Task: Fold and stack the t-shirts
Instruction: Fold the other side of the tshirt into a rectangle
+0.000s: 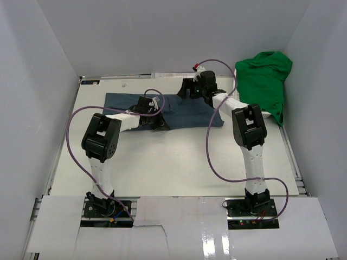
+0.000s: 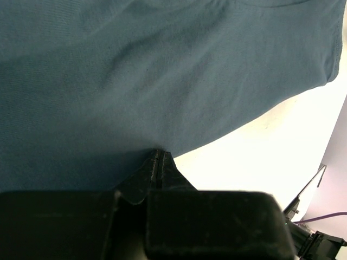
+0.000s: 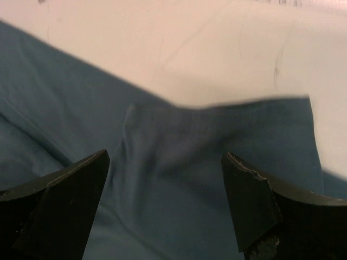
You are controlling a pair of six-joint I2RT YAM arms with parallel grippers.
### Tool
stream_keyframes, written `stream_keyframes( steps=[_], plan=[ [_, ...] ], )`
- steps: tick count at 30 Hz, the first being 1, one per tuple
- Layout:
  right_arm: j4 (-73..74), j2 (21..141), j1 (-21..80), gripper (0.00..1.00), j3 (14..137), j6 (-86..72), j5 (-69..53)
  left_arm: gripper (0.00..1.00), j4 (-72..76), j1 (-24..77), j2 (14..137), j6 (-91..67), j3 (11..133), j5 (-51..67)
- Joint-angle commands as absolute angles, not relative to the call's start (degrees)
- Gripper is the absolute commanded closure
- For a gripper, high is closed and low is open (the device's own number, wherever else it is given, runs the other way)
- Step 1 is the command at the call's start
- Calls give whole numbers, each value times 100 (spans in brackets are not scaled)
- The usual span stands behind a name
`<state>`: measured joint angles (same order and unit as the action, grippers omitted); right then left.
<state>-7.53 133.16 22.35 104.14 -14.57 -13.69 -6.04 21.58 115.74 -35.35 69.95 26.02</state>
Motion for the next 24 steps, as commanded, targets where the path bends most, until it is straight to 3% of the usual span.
stream_keyframes(
  steps=[1,6,11,15,17,18,19,20,24],
  plan=[
    [-1091,12289,2197,10,9689,-1328,-1346,100,-764,2232,11233,-3428,6978,2558],
    [-344,11120,2206,10,8580,-1213,-1187,100,-1353,2137,10987,-3103,7714,2189],
    [174,10223,2206,9,7464,-1222,-1028,100,-1889,1487,10846,-2892,8533,2628],
    [465,9766,2206,1,6979,-1195,-835,100,-2109,880,10837,-2699,8920,2830],
    [492,9677,2206,26,6717,-1195,-852,100,-2101,538,10924,-2576,9000,2874],
    [501,9633,2215,65,6654,-1195,-844,100,-2127,362,11064,-2523,9139,2865],
    [518,9642,2206,86,6610,-1204,-835,100,-2162,291,11152,-2479,9228,2857],
    [545,9668,2206,92,6575,-1204,-826,100,-2197,229,11249,-2400,9342,2848],
    [554,9817,2206,92,6417,-1213,-914,100,-2443,35,11636,-2242,9817,2690]
  ],
)
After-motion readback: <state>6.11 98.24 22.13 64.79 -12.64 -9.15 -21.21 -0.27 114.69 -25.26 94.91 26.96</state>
